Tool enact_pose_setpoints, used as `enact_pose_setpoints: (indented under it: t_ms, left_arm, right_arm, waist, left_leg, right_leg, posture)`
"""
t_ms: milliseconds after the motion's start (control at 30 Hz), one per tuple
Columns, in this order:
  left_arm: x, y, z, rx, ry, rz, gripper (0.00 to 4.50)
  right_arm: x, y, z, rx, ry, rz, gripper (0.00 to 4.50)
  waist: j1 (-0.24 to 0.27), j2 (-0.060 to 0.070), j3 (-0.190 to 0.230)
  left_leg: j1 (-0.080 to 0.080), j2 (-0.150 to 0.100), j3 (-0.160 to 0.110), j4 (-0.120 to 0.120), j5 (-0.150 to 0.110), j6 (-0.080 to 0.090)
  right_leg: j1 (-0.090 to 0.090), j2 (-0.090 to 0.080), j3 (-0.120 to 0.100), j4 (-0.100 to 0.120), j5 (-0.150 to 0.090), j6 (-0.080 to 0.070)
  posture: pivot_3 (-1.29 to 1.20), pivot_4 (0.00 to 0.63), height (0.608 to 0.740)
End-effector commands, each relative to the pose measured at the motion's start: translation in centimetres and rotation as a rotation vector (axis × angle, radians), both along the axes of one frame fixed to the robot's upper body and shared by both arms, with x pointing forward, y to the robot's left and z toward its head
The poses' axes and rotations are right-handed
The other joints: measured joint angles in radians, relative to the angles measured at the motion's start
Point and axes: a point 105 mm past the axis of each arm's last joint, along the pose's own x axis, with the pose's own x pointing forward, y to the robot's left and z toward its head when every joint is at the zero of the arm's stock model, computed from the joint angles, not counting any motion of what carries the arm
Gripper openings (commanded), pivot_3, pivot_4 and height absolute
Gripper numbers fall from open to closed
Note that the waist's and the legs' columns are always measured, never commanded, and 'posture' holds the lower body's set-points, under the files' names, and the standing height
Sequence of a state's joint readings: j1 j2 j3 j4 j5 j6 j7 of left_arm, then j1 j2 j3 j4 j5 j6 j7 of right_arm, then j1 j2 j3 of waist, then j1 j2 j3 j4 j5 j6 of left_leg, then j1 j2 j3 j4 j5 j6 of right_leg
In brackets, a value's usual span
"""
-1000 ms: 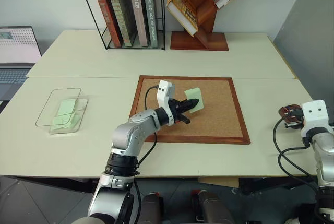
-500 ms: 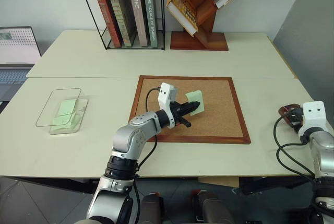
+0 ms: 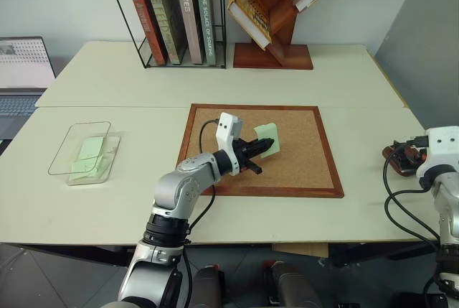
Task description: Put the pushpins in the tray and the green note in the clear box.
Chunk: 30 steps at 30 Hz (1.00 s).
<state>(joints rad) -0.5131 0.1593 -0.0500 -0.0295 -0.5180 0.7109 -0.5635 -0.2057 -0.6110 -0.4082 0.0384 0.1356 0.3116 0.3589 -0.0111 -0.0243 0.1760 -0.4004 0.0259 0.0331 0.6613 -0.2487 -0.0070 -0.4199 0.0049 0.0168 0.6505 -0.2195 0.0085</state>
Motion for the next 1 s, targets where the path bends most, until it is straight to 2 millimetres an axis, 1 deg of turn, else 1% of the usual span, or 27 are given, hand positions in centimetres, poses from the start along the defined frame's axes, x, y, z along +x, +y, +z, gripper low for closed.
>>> enact_pose_setpoints:
  t_ms: [33,67,100,133,167,200,233,333,400,467,567,667,700,767,933,1000]
  left_arm:
    - [1.4,3.7,4.3,0.021,-0.166,0.195,0.00]
    - [1.7,4.8,4.6,0.037,-0.179,0.245,0.00]
    - [1.8,5.4,4.7,0.047,-0.186,0.276,0.00]
    - [2.1,7.7,5.1,0.069,-0.195,0.369,0.00]
    - [2.2,9.3,5.5,0.083,-0.200,0.432,0.00]
    - [2.1,10.6,5.7,0.097,-0.204,0.482,0.00]
    - [2.1,13.0,5.7,0.130,-0.207,0.570,0.00]
    - [1.5,17.5,5.5,0.218,-0.203,0.723,0.00]
    - [0.7,21.5,4.9,0.295,-0.170,0.860,0.00]
    - [-0.3,24.9,4.5,0.339,-0.133,0.978,0.00]
    - [-1.3,28.8,4.8,0.358,-0.107,1.123,0.00]
    - [-2.0,32.2,5.3,0.359,-0.081,1.249,0.00]
    - [-2.0,33.0,5.3,0.360,-0.070,1.278,0.00]
    - [-2.0,33.8,5.2,0.356,-0.052,1.298,0.00]
    - [-1.4,34.2,4.6,0.349,-0.003,1.295,0.00]
    - [-1.3,34.0,4.1,0.345,0.015,1.291,0.40]
  right_arm:
    - [-0.2,6.0,4.0,0.024,-0.156,0.317,4.28]
    - [-0.3,7.4,4.3,0.045,-0.159,0.390,4.28]
    - [-0.4,8.3,4.4,0.057,-0.157,0.434,4.28]
    - [-0.8,11.1,4.5,0.060,-0.129,0.575,4.28]
    - [-1.2,13.0,4.4,0.059,-0.106,0.673,4.28]
    - [-1.6,14.4,4.4,0.059,-0.090,0.742,4.28]
    - [-2.0,16.2,4.5,0.065,-0.072,0.837,4.28]
    - [-2.6,19.2,4.9,0.080,-0.033,0.995,4.28]
    - [-3.2,21.4,5.2,0.060,0.001,1.123,4.28]
    - [-3.7,22.7,5.5,0.039,0.026,1.211,4.28]
    - [-3.6,23.6,5.8,0.021,0.037,1.261,4.28]
    - [-3.2,24.5,5.7,0.015,0.037,1.285,4.28]
    - [-3.2,24.8,5.5,0.014,0.037,1.294,4.28]
    - [-3.2,25.4,5.3,0.014,0.040,1.308,4.28]
    - [-3.4,26.1,4.8,0.003,0.054,1.331,4.28]
    - [-3.4,26.1,4.7,-0.005,0.055,1.330,4.32]
  waist:
    - [-0.007,0.000,0.000]
    - [-0.012,0.000,0.000]
    - [-0.016,0.000,0.000]
    - [-0.017,0.000,0.000]
    - [-0.018,0.000,0.000]
    - [-0.018,0.000,0.000]
    - [-0.022,0.000,0.000]
    - [-0.027,-0.001,0.001]
    - [-0.024,-0.002,0.002]
    - [-0.021,-0.003,0.002]
    - [-0.011,-0.007,0.004]
    - [0.002,-0.008,0.004]
    - [0.005,-0.008,0.003]
    - [0.010,-0.009,0.003]
    - [0.011,-0.009,0.003]
    - [0.010,-0.009,0.003]
  left_leg:
    - [0.000,0.000,0.000,0.000,0.000,0.000]
    - [0.000,0.001,-0.001,0.000,0.000,0.000]
    - [0.000,0.002,-0.001,0.000,0.000,0.000]
    - [0.000,0.002,-0.001,0.000,0.000,0.000]
    - [0.001,0.002,-0.002,0.000,0.000,0.000]
    - [0.001,0.003,-0.001,0.000,0.000,0.000]
    - [0.001,0.003,-0.001,0.000,0.000,0.000]
    - [0.001,0.003,0.000,0.000,0.000,0.000]
    - [0.001,0.003,-0.001,-0.001,0.000,0.000]
    - [0.001,0.003,-0.001,0.000,0.000,0.000]
    - [0.000,0.003,-0.001,0.000,0.000,0.000]
    - [0.000,0.002,-0.001,0.000,0.000,0.000]
    - [0.000,0.002,-0.001,0.000,0.000,0.000]
    - [0.000,0.002,-0.001,0.000,0.000,0.000]
    - [-0.001,0.002,-0.001,-0.001,0.000,0.000]
    - [-0.001,0.002,-0.001,-0.001,0.000,0.000]
  right_leg:
    - [0.000,0.000,0.000,0.000,0.000,0.000]
    - [0.000,0.001,0.000,0.000,0.000,0.000]
    - [0.000,0.002,0.000,0.000,0.000,0.000]
    - [0.000,0.002,0.000,0.000,0.000,0.000]
    - [0.000,0.002,-0.001,0.001,0.000,0.000]
    - [0.000,0.002,0.000,0.001,0.000,0.000]
    - [0.000,0.002,0.000,0.001,0.000,0.000]
    - [-0.001,0.002,0.000,0.001,0.000,0.000]
    - [-0.001,0.002,0.000,0.001,0.000,0.000]
    - [-0.001,0.002,0.000,0.001,0.000,0.000]
    - [-0.001,0.000,-0.001,0.000,0.000,0.000]
    - [-0.001,-0.005,-0.003,-0.001,0.000,0.000]
    - [0.000,-0.005,-0.003,-0.002,0.000,0.000]
    - [0.000,-0.006,-0.003,-0.002,0.000,0.000]
    - [-0.001,-0.007,-0.003,-0.002,0.000,-0.001]
    - [-0.001,-0.007,-0.003,-0.002,0.000,-0.001]
  posture:
    - [0.00,0.150,0.740]
    - [0.00,0.150,0.740]
    - [0.00,0.150,0.740]
    - [0.00,0.150,0.740]
    - [0.00,0.150,0.740]
    - [0.00,0.150,0.740]
    - [0.00,0.150,0.740]
    - [0.00,0.150,0.740]
    - [0.00,0.150,0.740]
    - [0.00,0.150,0.740]
    - [0.00,0.150,0.740]
    - [0.00,0.150,0.740]
    - [0.00,0.150,0.740]
    - [0.00,0.150,0.740]
    - [0.00,0.150,0.740]
    - [0.00,0.150,0.740]
